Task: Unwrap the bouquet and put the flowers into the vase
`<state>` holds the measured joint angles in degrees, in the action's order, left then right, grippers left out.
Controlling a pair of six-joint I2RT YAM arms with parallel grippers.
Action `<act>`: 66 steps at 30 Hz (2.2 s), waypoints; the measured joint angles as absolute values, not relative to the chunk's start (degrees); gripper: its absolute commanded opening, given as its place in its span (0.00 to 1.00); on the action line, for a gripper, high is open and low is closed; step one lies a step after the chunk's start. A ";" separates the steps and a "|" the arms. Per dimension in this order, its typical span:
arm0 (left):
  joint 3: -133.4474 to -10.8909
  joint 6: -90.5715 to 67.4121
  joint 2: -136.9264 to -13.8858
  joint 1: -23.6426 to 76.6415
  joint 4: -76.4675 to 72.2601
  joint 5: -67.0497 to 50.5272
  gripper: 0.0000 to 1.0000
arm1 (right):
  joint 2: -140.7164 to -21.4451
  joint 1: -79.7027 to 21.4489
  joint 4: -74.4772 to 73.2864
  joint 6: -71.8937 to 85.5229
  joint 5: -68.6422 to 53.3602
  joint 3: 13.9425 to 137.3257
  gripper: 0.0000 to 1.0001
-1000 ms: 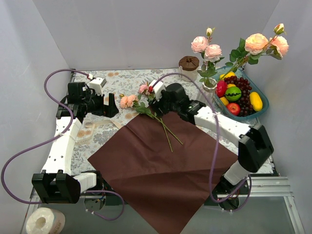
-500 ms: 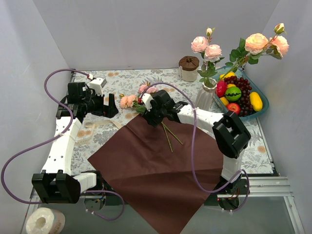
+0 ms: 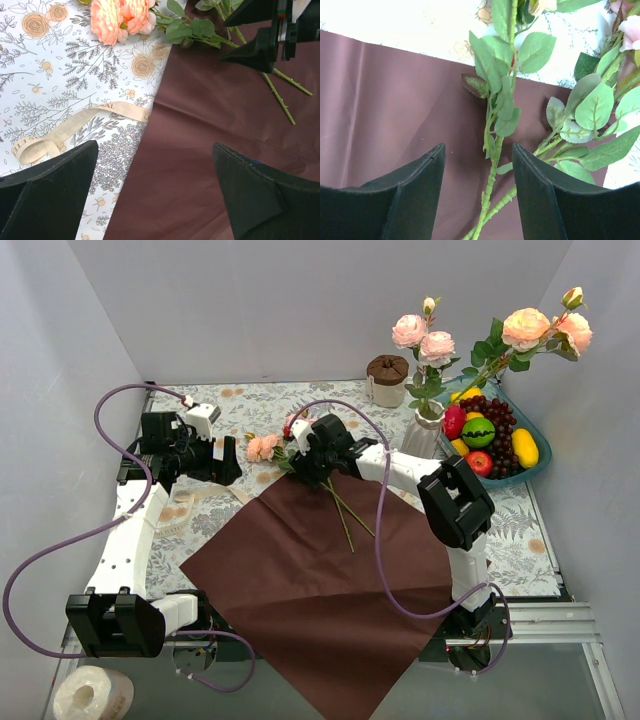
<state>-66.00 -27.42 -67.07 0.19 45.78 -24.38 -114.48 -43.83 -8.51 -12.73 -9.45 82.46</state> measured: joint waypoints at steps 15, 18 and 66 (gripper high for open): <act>-65.10 -26.76 -67.05 0.21 45.01 -23.97 0.98 | -119.81 -43.57 -9.43 -11.70 -9.98 84.60 0.60; -65.10 -26.79 -67.05 0.19 45.04 -23.97 0.98 | -120.14 -43.57 -9.61 -11.20 -9.80 84.84 0.56; -73.97 -21.69 -62.78 0.21 55.11 -39.44 0.98 | -73.80 -28.05 26.87 -10.63 -3.16 85.76 0.01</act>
<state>-73.97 -21.69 -62.78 0.21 55.11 -39.44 -73.80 -28.05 26.87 -10.63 -3.16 85.76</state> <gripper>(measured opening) 0.982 0.173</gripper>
